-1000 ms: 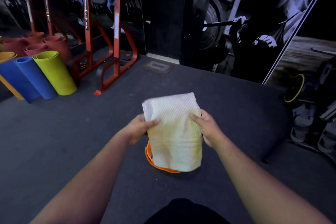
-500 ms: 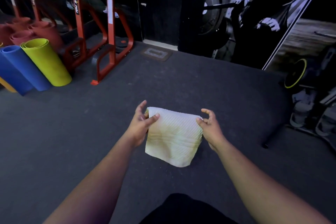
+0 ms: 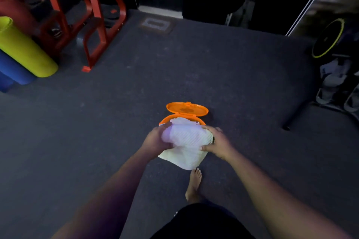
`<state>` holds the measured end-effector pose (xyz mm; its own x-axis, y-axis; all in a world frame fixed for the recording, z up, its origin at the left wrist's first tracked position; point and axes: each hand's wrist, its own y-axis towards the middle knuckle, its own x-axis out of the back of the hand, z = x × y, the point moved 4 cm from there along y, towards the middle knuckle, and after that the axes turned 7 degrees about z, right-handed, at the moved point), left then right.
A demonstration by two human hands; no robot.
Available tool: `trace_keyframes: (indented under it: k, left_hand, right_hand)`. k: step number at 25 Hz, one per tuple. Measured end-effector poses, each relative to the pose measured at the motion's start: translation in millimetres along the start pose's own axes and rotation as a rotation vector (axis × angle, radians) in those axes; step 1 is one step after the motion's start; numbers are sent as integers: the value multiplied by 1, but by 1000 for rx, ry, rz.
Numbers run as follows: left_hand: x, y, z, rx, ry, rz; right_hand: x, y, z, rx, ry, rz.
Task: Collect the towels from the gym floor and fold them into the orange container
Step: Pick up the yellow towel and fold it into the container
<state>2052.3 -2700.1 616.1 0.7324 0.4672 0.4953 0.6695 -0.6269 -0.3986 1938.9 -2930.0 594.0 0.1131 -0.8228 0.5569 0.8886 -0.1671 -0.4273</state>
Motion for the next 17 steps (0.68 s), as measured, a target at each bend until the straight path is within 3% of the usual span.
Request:
trace_keyframes:
  k: [3, 6, 9, 13, 15, 17]
  left_hand:
    - [-16, 54, 30, 177, 400, 50]
    - [-25, 103, 57, 330, 460, 107]
    - [-40, 156, 72, 247, 531, 247]
    - [-58, 221, 120, 203, 225, 165]
    - [-66, 244, 149, 217, 26, 116]
    - [-79, 275, 178, 211, -72, 175]
  right_hand:
    - [-21, 48, -42, -21, -134, 38]
    - [-28, 96, -72, -17, -164, -50]
    - [-40, 151, -95, -35, -162, 25]
    - [-76, 218, -136, -157, -48, 199]
    - [-93, 241, -162, -229, 41, 217]
    - [-112, 274, -198, -275, 131, 170]
